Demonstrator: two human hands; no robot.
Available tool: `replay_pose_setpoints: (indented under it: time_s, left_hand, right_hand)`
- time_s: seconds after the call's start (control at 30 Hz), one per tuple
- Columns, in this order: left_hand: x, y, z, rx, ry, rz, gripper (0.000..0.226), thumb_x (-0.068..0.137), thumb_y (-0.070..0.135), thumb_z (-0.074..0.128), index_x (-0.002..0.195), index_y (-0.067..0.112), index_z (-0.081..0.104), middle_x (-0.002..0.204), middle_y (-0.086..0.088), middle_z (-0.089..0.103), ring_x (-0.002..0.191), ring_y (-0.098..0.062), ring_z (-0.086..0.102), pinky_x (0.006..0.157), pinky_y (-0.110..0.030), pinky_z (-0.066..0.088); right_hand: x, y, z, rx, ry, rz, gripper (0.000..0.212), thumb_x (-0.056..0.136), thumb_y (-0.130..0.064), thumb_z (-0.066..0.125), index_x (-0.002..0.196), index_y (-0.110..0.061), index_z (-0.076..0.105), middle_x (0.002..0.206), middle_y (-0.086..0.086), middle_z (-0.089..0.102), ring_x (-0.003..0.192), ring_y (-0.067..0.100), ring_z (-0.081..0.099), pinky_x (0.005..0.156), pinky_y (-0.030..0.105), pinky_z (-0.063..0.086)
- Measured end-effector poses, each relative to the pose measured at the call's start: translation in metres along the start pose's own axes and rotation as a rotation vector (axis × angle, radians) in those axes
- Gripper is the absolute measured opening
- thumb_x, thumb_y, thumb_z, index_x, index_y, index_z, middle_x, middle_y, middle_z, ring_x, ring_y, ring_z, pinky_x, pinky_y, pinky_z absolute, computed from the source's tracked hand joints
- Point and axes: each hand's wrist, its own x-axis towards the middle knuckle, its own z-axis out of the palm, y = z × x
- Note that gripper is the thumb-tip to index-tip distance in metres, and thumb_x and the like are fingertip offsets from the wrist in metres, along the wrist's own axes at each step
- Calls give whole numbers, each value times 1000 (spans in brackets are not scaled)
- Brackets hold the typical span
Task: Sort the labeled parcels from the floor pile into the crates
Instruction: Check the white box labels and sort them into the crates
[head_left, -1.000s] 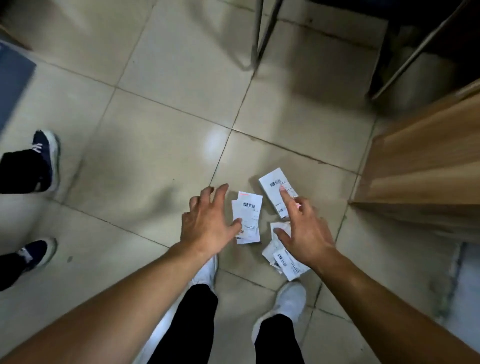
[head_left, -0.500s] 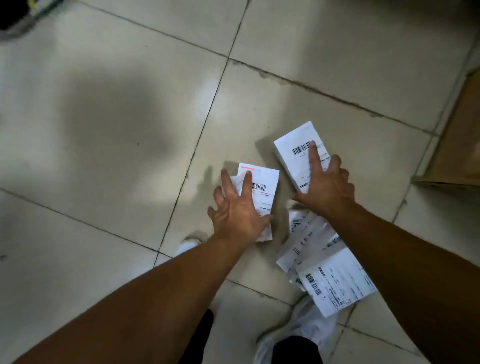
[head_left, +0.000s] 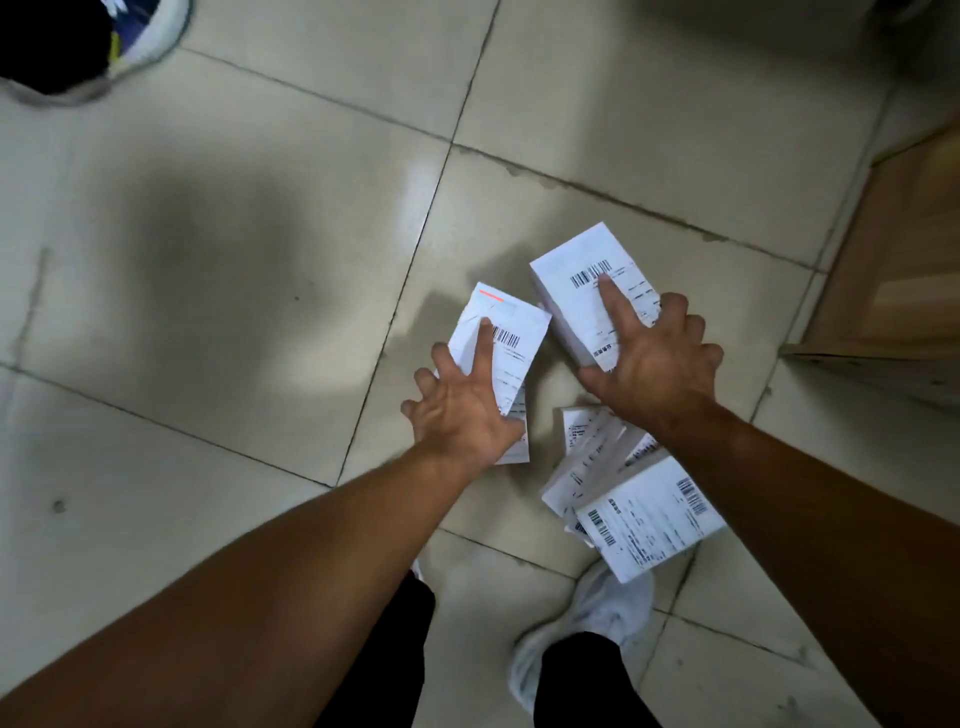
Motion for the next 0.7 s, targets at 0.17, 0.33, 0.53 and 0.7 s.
replay_pose_setpoints:
  time_s: [0.17,0.33,0.53,0.7]
  left_hand:
    - [-62,-2,-122,14,84,78,105,70,66,63,155,48,3,146,-6,20,126,-35,35,97,-51,38]
    - [-150,20,-268,7,243,181,100,70,64,61,154,48,9,143,-2,20,125,-33,35,99,-48,38]
    - [-306,55,-423,-55,355,264,96,63,62,49,153,49,16,140,2,25,124,-31,37,101,-49,43]
    - [-431,72,-523,-17,488,373,93,65,63,51,151,53,17,141,8,22,124,-27,38,99,-45,42]
  right_hand:
    - [-76,-10,-102,142,59,42,91,80,-67,62,156,-51,15,142,15,31,124,38,38,102,54,35]
    - [-168,-19,-233,340,185,52,85,84,-64,61,155,-55,15,146,12,27,130,36,33,105,52,32]
    - [-309,-28,-380,530,364,44,75,86,-65,61,151,-59,24,147,7,27,130,32,30,105,52,31]
    - [-416,-18,-487,572,531,33,76,83,-57,66,149,-58,29,148,7,25,130,31,30,103,51,30]
